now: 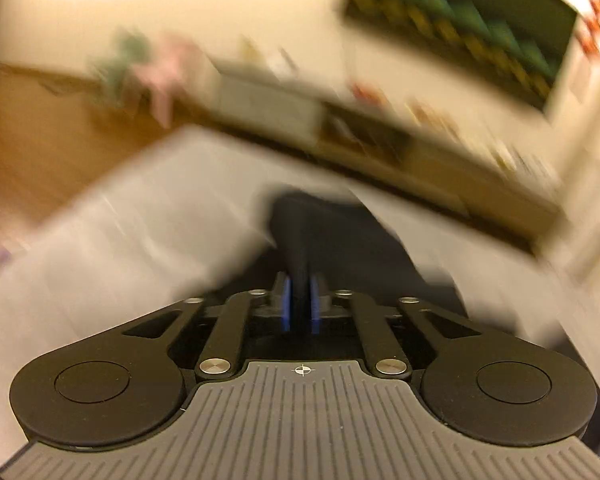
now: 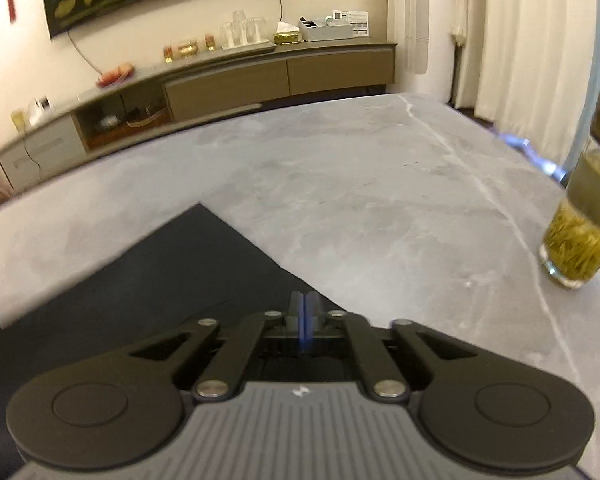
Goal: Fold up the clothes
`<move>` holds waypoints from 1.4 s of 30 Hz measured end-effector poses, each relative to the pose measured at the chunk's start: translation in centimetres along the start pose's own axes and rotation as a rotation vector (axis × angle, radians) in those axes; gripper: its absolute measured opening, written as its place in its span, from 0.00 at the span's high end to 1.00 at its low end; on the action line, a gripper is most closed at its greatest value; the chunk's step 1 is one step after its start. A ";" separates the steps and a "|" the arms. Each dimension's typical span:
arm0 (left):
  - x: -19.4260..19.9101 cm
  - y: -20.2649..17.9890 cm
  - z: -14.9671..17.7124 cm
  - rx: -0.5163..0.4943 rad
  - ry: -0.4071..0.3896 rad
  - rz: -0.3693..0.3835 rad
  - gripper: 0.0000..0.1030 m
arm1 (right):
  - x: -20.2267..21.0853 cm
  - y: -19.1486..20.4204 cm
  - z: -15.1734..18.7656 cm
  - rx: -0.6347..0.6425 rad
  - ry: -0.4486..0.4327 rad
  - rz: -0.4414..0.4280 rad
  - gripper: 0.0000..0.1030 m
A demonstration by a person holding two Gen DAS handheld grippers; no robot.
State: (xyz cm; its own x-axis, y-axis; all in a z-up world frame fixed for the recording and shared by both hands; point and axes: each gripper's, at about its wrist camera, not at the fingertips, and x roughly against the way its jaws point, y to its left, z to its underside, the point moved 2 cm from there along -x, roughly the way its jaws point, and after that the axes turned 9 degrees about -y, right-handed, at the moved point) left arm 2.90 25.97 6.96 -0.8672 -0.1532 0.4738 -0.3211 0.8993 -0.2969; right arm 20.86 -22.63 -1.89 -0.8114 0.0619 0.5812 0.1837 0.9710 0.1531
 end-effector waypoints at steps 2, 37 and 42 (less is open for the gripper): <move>1.4 0.0 -0.6 -0.015 -0.013 0.015 0.54 | 0.5 1.5 0.0 0.005 -0.012 -0.059 0.51; 3.0 4.2 -3.0 0.206 -0.052 0.011 1.00 | 6.2 -5.7 -2.1 -0.308 -0.211 0.087 0.76; 0.7 6.3 3.5 0.323 0.112 0.018 0.75 | 8.8 -5.0 -1.3 -0.312 -0.310 0.106 0.44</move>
State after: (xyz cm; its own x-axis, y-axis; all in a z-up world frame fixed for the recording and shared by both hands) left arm -1.09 30.12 2.50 -0.8327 -0.0763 0.5485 -0.4253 0.7224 -0.5452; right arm 13.53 -27.21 3.51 -0.8982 0.2697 0.3473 0.3947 0.8426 0.3664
